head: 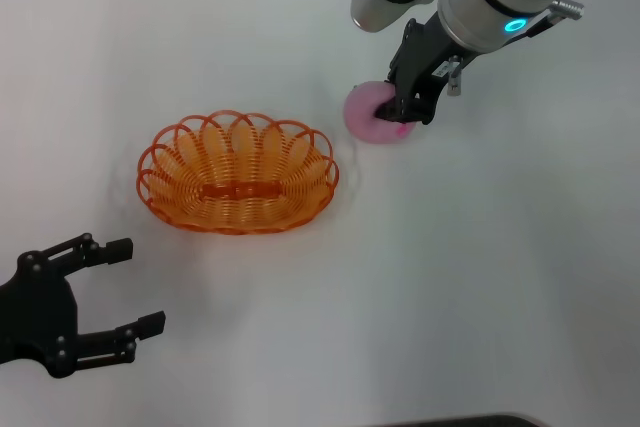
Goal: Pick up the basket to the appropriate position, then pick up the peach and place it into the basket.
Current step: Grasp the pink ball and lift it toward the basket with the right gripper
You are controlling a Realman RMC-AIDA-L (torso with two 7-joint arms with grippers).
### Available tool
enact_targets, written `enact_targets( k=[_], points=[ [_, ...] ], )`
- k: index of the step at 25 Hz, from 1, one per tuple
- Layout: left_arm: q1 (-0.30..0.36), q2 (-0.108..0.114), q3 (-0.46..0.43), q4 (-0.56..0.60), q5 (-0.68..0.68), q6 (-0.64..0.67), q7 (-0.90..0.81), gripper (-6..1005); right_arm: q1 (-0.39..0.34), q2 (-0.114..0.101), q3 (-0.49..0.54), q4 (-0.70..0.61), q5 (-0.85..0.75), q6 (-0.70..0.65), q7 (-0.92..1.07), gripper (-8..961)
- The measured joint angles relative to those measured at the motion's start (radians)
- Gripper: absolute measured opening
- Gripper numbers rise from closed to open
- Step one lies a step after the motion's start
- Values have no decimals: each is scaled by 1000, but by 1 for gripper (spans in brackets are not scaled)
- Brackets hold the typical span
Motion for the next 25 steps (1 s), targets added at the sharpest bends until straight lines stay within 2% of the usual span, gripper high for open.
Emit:
enact_targets(
  k=[9,25],
  points=[
    [-10,1,0,-6,0,-5,-8,875,15,0,43,-23,8,-82,-21,215],
    [-12,2,0,-6,0,-5,-22,875,28,2,18,-44,60,-222,-24,215]
  ],
)
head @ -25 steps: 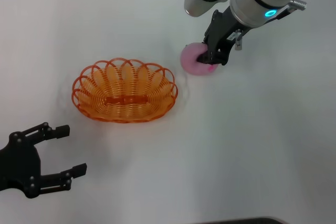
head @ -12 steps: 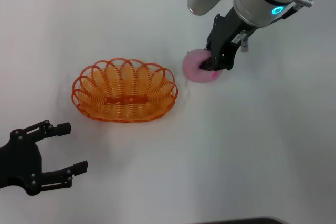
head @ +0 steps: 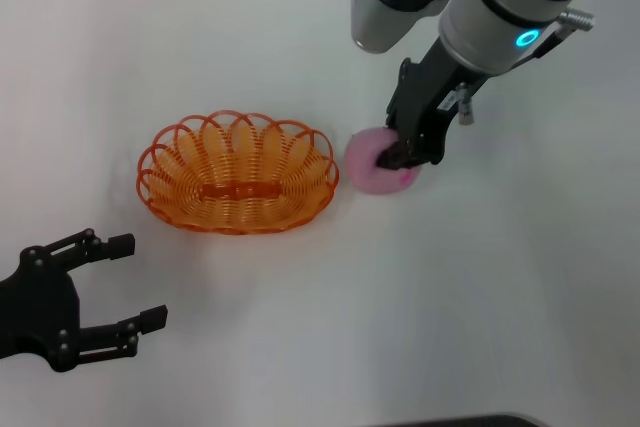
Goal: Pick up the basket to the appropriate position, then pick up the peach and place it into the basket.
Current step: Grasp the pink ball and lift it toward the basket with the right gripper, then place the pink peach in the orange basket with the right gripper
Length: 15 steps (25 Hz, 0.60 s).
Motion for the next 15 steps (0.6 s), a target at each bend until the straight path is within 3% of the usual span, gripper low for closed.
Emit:
enact_targets(
  k=[15],
  points=[
    [-3,0,2,-1,0,0,0,876,1,1,-7,-101,120,-100,-6,214]
  ],
)
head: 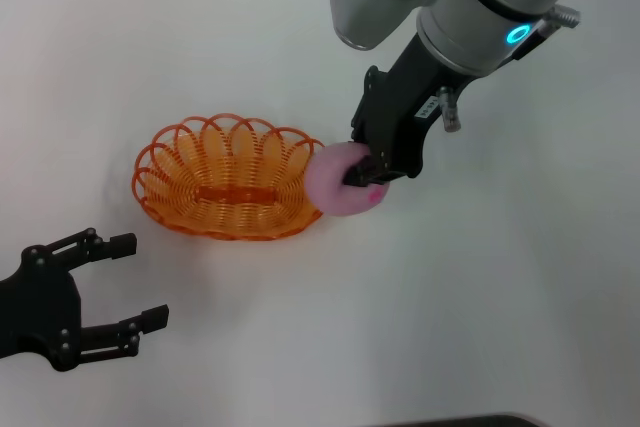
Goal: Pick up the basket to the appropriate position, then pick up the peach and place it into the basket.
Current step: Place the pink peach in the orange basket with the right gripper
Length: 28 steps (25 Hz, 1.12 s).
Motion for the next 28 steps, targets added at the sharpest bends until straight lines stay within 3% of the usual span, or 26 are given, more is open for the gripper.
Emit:
enact_targets(
  k=[9,19,28],
  points=[
    [0,0,0,-2,0,0,-2,875,-6,0,-9,-13,65,80,-19,215],
    [0,-2,0,-9,-1,1,-5,876,-55,2,-178,-4,93,329,-13,220],
    [1,-2,0,-12,-2,5,-15,876,-55,1,-192,9,135,371,-19,277]
  ],
)
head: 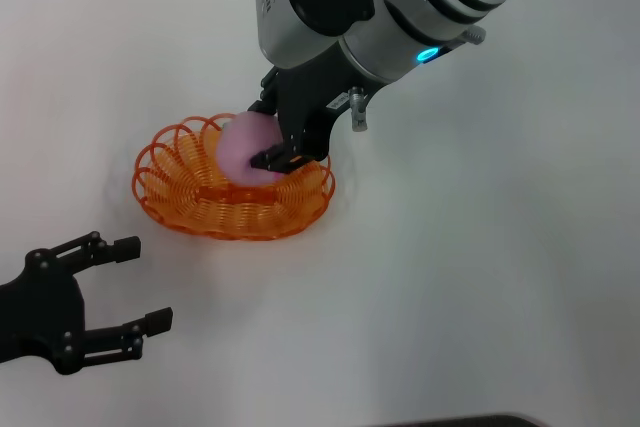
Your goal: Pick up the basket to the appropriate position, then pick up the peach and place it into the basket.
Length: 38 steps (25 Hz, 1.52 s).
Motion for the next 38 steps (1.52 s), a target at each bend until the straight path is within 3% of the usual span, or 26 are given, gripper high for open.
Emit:
enact_targets(
  k=[1,10,17,22,32,38],
  points=[
    [1,0,0,0,0,2,0,876,2,0,-1,6,3,2,0,283],
    [1,0,0,0,0,4,0,875,-11,-3,4,35,37,41,-2,667],
    [-4,1,0,-1,-7,4,0,875,-104,-8,99,40,156,79,-89,956],
    [-7,2,-1,-5,-9,1,0,875,-183,-11,146,60,230,70,-176,953],
    [-13,2,-25,-31,-15,-4,3,876,-433,-12,190,79,419,58,-383,950],
    [-13,2,-28,-31,-18,-1,5,875,-507,-11,222,216,543,50,-574,948]
  ],
)
